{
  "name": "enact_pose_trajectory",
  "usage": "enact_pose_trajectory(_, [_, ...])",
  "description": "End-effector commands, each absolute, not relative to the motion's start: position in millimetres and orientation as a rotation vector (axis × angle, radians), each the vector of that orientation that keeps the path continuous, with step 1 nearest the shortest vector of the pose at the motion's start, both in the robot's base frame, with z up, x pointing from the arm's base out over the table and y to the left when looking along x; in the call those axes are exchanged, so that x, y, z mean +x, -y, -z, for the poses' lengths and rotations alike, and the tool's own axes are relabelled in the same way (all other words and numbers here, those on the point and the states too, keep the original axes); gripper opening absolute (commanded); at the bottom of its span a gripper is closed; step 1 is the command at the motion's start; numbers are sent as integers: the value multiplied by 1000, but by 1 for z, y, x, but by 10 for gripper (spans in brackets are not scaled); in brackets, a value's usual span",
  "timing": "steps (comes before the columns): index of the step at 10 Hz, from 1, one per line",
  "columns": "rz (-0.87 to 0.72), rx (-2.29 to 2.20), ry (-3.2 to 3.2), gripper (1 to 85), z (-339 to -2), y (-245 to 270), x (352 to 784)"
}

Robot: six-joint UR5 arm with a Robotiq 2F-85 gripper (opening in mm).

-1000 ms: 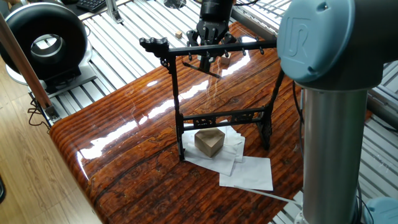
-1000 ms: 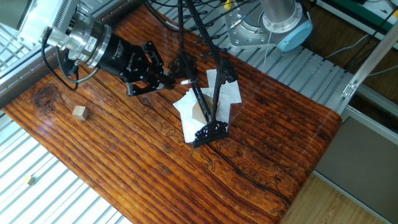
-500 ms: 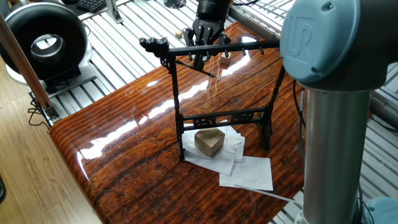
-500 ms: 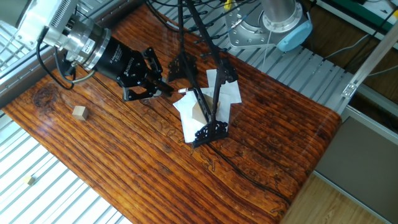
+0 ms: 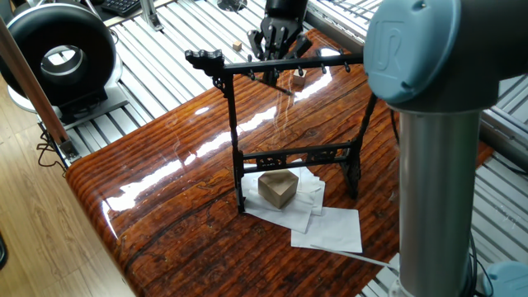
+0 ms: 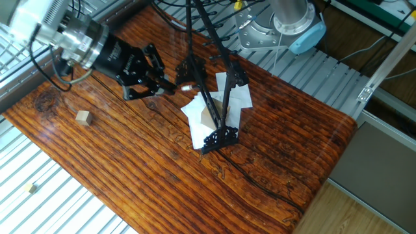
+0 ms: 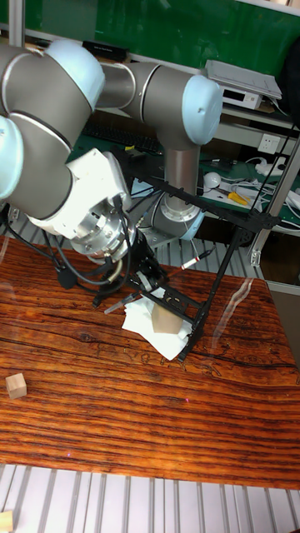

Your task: Place the brush on the pen rack

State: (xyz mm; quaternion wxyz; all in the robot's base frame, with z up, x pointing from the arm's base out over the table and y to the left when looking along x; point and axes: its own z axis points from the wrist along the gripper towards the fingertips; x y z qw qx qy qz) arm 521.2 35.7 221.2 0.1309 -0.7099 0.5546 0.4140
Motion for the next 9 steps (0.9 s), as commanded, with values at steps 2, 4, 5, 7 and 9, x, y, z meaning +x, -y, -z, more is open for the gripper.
enact_pose_trajectory(2, [-1232,-2056,-1611,10,-242,-28,514])
enact_pose_trajectory(4, [-1232,-2059,-1626,10,-248,-27,509])
enact_pose_trajectory(5, [-1231,-2059,-1636,10,-252,-28,507])
enact_pose_trajectory(7, [-1238,-2049,-1652,10,-260,-32,505])
enact_pose_trajectory(9, [-1239,-2041,-1674,10,-268,-36,505])
